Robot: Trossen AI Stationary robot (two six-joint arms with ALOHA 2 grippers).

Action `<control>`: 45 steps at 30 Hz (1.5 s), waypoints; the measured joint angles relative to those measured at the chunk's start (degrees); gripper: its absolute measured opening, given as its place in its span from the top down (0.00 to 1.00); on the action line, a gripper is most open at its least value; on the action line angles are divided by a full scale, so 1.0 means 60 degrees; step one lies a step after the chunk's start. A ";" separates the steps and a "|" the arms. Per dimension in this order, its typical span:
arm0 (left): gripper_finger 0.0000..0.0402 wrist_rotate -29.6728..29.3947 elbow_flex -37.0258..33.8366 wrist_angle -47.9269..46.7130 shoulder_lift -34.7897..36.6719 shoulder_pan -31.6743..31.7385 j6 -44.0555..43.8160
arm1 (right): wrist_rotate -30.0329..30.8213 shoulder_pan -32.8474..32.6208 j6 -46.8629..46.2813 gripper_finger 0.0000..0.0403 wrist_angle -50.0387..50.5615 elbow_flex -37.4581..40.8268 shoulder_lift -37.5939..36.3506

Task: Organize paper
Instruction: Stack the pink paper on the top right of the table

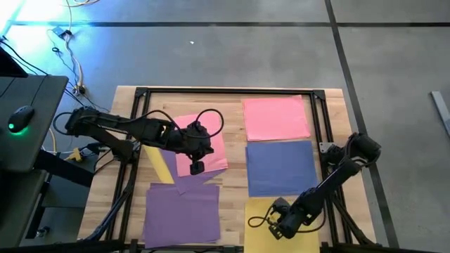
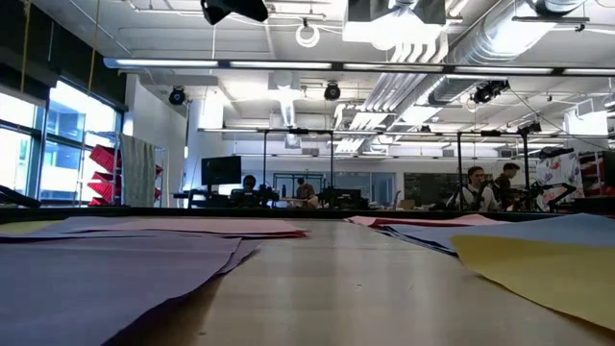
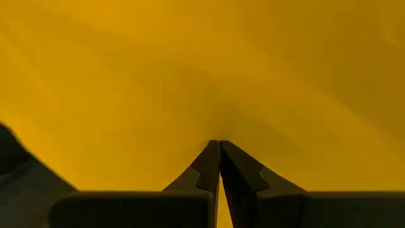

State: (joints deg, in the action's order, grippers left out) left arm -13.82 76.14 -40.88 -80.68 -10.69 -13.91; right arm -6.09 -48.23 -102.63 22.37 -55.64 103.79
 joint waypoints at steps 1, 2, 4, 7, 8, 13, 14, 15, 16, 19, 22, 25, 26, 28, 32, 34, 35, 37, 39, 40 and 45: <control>1.00 0.0007 0.0000 -0.0001 -0.0003 -0.0001 -0.0001 | 0.0001 0.0003 0.0044 1.00 0.0065 -0.0004 -0.0017; 1.00 0.0006 0.0000 -0.0004 -0.0004 -0.0001 -0.0001 | 0.0003 0.0018 0.0121 1.00 0.0161 -0.0004 -0.0043; 1.00 0.0015 0.0000 -0.0002 -0.0004 -0.0001 -0.0001 | -0.0102 0.0033 0.0243 1.00 0.0385 0.0000 -0.0077; 1.00 0.0003 0.0000 -0.0004 -0.0004 0.0003 -0.0004 | -0.0243 0.0023 0.0364 1.00 0.0483 0.0000 -0.0080; 1.00 -0.0007 0.0000 -0.0004 -0.0004 0.0003 -0.0004 | -0.0243 0.0017 0.0373 1.00 0.0498 0.0007 -0.0080; 1.00 -0.0036 0.0000 -0.0004 -0.0004 0.0003 -0.0159 | -0.0247 0.0038 0.0341 1.00 0.0539 0.0014 -0.0073; 1.00 -0.0036 0.0000 -0.0004 -0.0004 0.0003 -0.0188 | -0.0256 0.0057 0.0295 1.00 0.0539 0.0015 -0.0070; 1.00 -0.0029 0.0000 -0.0004 -0.0004 0.0003 -0.0245 | -0.0276 0.0078 0.0218 1.00 0.0544 0.0015 -0.0069; 1.00 0.0001 0.0000 -0.0004 -0.0004 0.0000 -0.0302 | -0.0299 0.0099 0.0181 1.00 0.0546 0.0018 -0.0066; 1.00 0.0152 0.0000 -0.0004 -0.0004 -0.0060 -0.0415 | -0.0261 0.0114 0.0175 1.00 0.0546 0.0022 -0.0080; 1.00 0.0208 0.0000 -0.0087 -0.0004 -0.0187 -0.0416 | -0.0069 0.0111 0.0173 1.00 0.0685 0.0043 -0.0199; 1.00 0.0216 0.0000 -0.0284 -0.0004 -0.0285 -0.0424 | 0.0272 0.0113 0.0126 1.00 0.0982 0.0051 -0.0345; 1.00 0.0215 0.0000 -0.0353 -0.0004 -0.0312 -0.0455 | 0.0314 0.0142 0.0111 1.00 0.1124 0.0056 -0.0402; 1.00 0.0218 -0.0001 -0.0444 -0.0004 -0.0358 -0.0612 | 0.0340 0.0165 0.0161 1.00 0.1284 0.0073 -0.0503; 0.98 0.0540 -0.0206 -0.0395 0.0004 -0.0361 -0.0677 | 0.0398 0.0165 0.0113 1.00 0.1198 0.0069 -0.0878; 0.94 0.0707 -0.0425 -0.0405 0.0004 -0.0361 -0.0807 | 0.0341 0.0165 -0.0100 1.00 0.1003 0.0063 -0.1156; 0.92 0.0762 -0.0569 -0.0392 0.0004 -0.0358 -0.0874 | 0.0345 0.0163 -0.0194 1.00 0.0925 0.0063 -0.1316; 0.86 0.0790 -0.1003 -0.0179 0.0004 -0.0317 -0.0907 | 0.0540 0.0165 -0.0314 1.00 0.0780 0.0060 -0.1743; 0.80 0.0874 -0.1607 0.0313 0.0004 -0.0224 -0.0816 | 0.0972 0.0183 -0.0394 1.00 0.0740 0.0040 -0.2202; 0.77 0.1024 -0.1964 0.0777 0.0004 -0.0157 -0.0696 | 0.1210 0.0219 -0.0397 1.00 0.0790 0.0036 -0.2418; 0.59 0.1674 -0.3818 0.3781 -0.0074 0.0316 -0.0094 | 0.2832 0.0758 0.0139 1.00 0.0985 0.0036 -0.3468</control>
State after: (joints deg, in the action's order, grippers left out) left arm -3.78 53.23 -18.20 -81.13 -8.80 -14.47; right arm 10.90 -43.68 -101.79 28.28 -55.42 82.98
